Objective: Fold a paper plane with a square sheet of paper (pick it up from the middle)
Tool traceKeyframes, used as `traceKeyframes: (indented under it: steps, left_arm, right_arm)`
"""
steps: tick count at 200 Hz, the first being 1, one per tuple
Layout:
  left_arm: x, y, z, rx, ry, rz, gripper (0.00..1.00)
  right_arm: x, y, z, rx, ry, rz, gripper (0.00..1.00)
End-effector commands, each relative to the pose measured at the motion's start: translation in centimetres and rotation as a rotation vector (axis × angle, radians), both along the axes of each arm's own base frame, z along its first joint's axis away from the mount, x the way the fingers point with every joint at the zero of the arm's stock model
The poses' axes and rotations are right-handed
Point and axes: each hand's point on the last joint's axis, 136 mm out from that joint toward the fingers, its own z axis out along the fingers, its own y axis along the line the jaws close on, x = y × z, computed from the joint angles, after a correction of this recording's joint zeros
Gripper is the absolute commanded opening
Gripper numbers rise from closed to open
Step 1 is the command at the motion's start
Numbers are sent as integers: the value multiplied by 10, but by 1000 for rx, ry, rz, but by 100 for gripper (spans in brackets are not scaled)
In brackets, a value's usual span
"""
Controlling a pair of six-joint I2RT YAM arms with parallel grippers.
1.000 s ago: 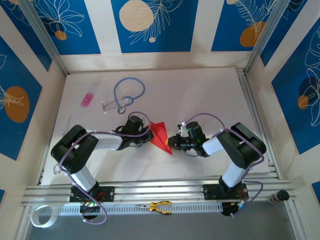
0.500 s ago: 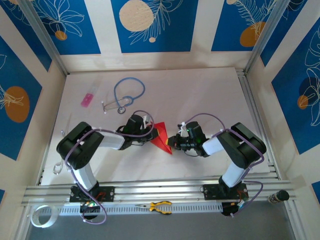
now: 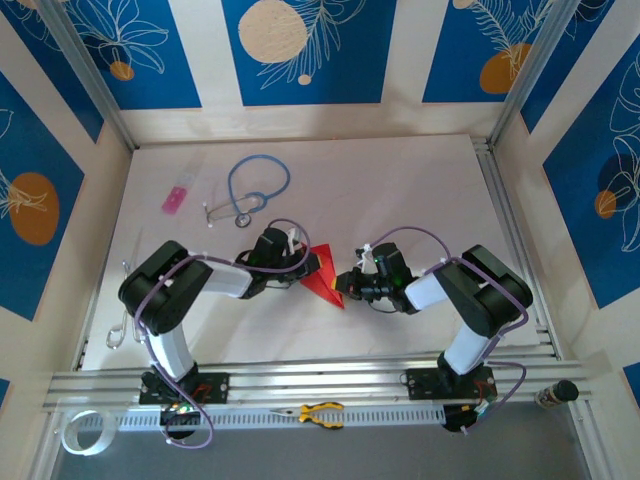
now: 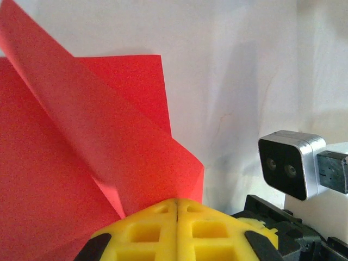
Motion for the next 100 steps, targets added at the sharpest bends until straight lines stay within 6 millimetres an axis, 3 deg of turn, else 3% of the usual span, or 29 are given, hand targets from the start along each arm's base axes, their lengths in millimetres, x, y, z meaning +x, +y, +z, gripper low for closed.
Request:
traceKeyframes:
  steps: [1, 100]
  left_arm:
    - [1, -12, 4, -25, -8, -24, 7]
    - [4, -15, -2, -8, 4, -33, 7]
  right_arm:
    - [-12, -10, -21, -59, 88, -10, 0]
    - [-13, -11, -23, -64, 98, -12, 0]
